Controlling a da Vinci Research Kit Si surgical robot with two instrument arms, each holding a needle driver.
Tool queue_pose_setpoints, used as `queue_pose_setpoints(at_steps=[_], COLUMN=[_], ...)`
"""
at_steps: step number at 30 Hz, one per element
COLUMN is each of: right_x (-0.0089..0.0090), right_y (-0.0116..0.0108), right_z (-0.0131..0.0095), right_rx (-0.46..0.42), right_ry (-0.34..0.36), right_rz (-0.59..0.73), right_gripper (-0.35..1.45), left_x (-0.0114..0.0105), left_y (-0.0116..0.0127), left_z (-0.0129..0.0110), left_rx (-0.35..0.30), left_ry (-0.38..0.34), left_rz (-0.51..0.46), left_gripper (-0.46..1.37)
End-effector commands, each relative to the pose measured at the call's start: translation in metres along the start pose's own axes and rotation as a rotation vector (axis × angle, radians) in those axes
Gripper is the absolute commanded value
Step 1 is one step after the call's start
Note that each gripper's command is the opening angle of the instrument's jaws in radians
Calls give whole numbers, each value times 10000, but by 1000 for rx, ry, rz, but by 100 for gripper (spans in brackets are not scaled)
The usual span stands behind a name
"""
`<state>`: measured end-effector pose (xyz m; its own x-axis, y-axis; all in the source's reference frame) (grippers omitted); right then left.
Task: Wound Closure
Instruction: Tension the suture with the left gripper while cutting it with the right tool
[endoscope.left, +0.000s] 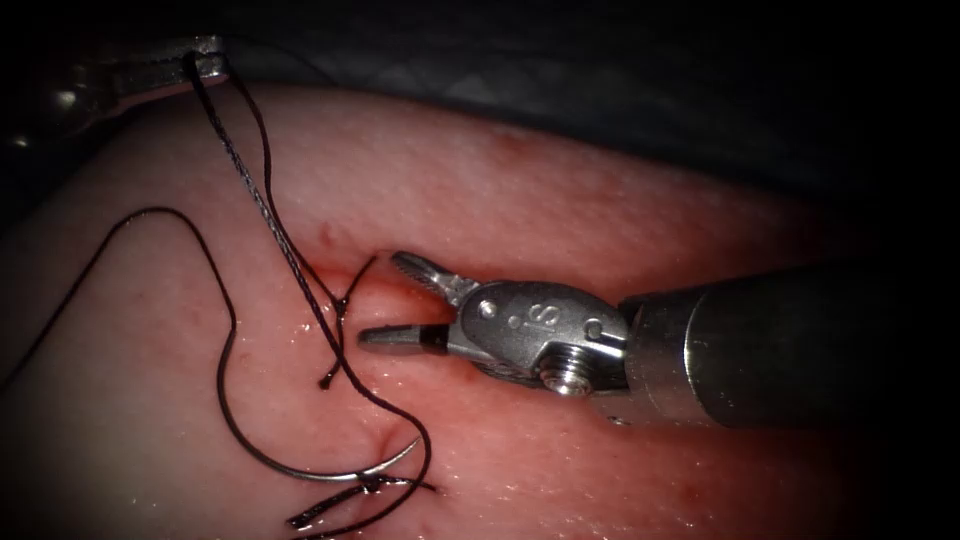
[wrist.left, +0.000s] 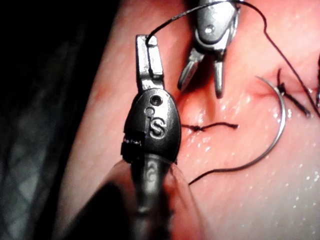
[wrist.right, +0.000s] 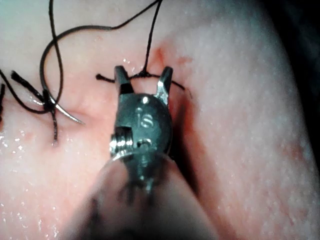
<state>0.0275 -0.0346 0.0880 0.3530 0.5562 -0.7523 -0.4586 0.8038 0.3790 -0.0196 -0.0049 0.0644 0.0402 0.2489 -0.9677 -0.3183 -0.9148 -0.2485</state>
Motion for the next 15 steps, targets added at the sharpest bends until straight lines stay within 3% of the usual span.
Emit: queue_pose_setpoints(at_steps=[1,15], right_x=[0,7], right_y=[1,-5], right_z=[2,45], right_rx=[4,6], right_ry=[1,6], right_rz=[0,9], right_gripper=[113,113], left_x=[1,17], left_y=[0,2], left_z=[0,-2], left_rx=[-6,-6], left_ry=[1,3], left_rz=[-1,7], left_gripper=[-35,-35])
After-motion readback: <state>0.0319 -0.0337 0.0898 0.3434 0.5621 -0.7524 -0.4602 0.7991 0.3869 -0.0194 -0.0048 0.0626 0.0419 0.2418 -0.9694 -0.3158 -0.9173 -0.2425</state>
